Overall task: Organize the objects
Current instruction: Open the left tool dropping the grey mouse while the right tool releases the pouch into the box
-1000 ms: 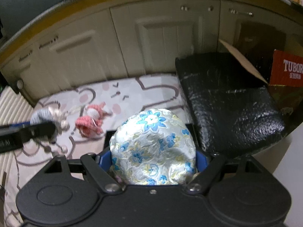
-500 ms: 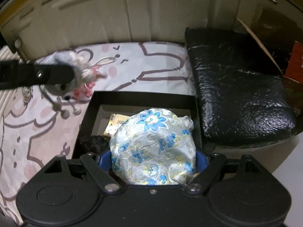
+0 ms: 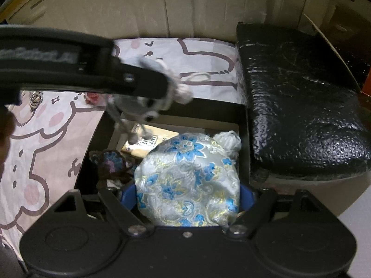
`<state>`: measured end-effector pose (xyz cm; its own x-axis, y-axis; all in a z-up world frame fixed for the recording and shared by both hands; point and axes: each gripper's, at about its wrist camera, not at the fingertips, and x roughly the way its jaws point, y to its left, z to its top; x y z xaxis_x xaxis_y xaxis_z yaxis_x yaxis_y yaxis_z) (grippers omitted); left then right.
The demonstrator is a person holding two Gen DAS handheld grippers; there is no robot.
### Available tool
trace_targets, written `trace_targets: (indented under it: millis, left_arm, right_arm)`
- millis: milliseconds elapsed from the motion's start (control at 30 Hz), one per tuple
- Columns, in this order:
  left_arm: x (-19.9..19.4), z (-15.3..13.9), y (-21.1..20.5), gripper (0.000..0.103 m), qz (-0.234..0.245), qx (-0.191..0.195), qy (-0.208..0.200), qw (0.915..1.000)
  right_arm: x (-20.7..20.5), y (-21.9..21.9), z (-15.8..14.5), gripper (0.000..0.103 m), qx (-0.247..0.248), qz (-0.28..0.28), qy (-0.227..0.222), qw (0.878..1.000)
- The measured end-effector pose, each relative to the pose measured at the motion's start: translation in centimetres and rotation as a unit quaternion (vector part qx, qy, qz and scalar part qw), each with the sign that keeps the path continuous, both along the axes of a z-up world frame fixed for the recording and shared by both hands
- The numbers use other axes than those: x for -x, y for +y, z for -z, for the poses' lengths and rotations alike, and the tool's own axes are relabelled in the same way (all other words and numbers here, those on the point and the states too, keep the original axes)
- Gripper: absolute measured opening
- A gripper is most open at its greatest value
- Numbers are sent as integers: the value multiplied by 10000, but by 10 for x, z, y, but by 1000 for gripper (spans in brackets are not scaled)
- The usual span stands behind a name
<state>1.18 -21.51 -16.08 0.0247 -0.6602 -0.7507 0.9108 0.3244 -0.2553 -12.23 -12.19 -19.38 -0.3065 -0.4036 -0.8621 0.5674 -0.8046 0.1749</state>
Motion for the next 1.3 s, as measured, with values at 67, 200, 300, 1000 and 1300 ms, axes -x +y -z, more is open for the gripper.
trace_targets:
  millis: [67,200,300,1000,1300]
  left_arm:
    - [2,4,-4,57,-1,-37,31,10000]
    - [1,7,-6,77,-64,-135,-66,9999]
    - [-3,5,-4,76,-141,-151,-49,9998]
    - [-6,-33,30,71,-310,-245,-356,9986]
    - [-9,-55,55,71,-404,-431,-627,9963]
  right_arm:
    - [0,1,2,85,35,-31,-44,10000]
    - [-3,-2,5,90,61,-231,-140,9996]
    - [-6,-4,4,91,10,-319,-95,9994]
    - [-15,18,-34,82,373,396,150,9984]
    - [-25,31,-63,82,733,858,367,9929]
